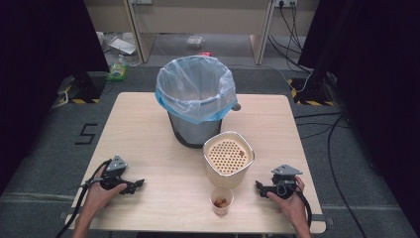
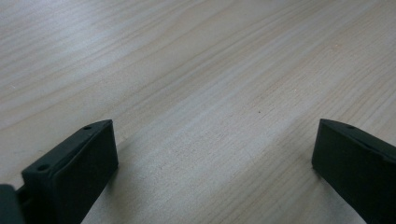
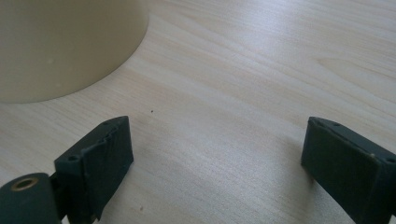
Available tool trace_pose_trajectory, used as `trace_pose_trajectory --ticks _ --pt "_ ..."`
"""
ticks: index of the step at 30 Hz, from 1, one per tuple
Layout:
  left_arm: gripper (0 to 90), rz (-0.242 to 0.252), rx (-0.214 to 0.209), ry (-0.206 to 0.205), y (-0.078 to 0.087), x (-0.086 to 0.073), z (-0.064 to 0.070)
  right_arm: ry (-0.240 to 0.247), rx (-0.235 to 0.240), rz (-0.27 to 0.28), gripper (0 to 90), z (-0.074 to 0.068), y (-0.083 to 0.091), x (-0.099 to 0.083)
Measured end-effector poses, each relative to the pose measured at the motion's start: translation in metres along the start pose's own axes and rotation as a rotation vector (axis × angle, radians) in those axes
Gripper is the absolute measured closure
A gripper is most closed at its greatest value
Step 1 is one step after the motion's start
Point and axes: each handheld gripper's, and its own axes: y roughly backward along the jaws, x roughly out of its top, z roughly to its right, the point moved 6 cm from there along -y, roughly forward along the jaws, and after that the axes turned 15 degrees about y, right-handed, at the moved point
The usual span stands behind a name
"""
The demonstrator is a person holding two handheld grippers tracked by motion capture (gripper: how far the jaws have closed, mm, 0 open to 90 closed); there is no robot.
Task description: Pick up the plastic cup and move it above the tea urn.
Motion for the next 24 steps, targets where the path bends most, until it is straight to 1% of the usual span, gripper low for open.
trace_pose_trajectory --ticks 2,4,7,8,11,14,15,16,18,19,20,21,22,23,24 --pt "0.0 0.0 0.0 0.0 0.0 0.0 0.0 -0.002 -0.005 0.004 12.8 0.001 0.001 0.0" --pt "0.0 0.0 0.0 0.0 0.0 0.0 0.0 -0.015 -0.011 0.003 17.9 0.001 0.003 -0.001" --pt "0.0 0.0 0.0 0.0 0.0 0.0 0.0 -0.026 -0.006 0.0 23.0 0.002 0.007 -0.001" --pt "0.0 0.0 0.0 0.0 0.0 0.0 0.0 -0.032 -0.002 -0.003 24.2 0.001 0.009 -0.001" --pt "0.0 0.0 0.0 0.0 0.0 0.0 0.0 -0.054 -0.002 0.015 28.1 -0.001 0.017 0.004" --pt "0.0 0.0 0.0 0.0 0.0 0.0 0.0 -0.09 0.015 0.054 33.4 -0.011 0.031 0.011" --pt "0.0 0.0 0.0 0.0 0.0 0.0 0.0 -0.093 0.018 0.069 35.1 -0.014 0.035 0.012" --pt "0.0 0.0 0.0 0.0 0.0 0.0 0.0 -0.105 0.022 0.073 35.4 -0.017 0.038 0.013" --pt "0.0 0.0 0.0 0.0 0.0 0.0 0.0 -0.101 0.029 0.072 35.6 -0.024 0.045 0.016" --pt "0.0 0.0 0.0 0.0 0.0 0.0 0.0 -0.101 0.029 0.072 35.6 -0.024 0.045 0.016" --pt "0.0 0.0 0.0 0.0 0.0 0.0 0.0 -0.095 0.034 0.072 36.5 -0.029 0.048 0.017" --pt "0.0 0.0 0.001 -0.002 0.0 0.0 0.0 -0.092 0.051 0.072 38.1 -0.039 0.058 0.023" --pt "0.0 0.0 0.0 0.0 0.0 0.0 0.0 -0.096 0.057 0.075 38.9 -0.042 0.06 0.025" --pt "0.0 0.0 0.0 0.0 0.0 0.0 0.0 -0.086 0.064 0.082 39.3 -0.046 0.063 0.027" --pt "0.0 0.0 0.0 0.0 0.0 0.0 0.0 -0.087 0.07 0.09 39.7 -0.05 0.067 0.03"
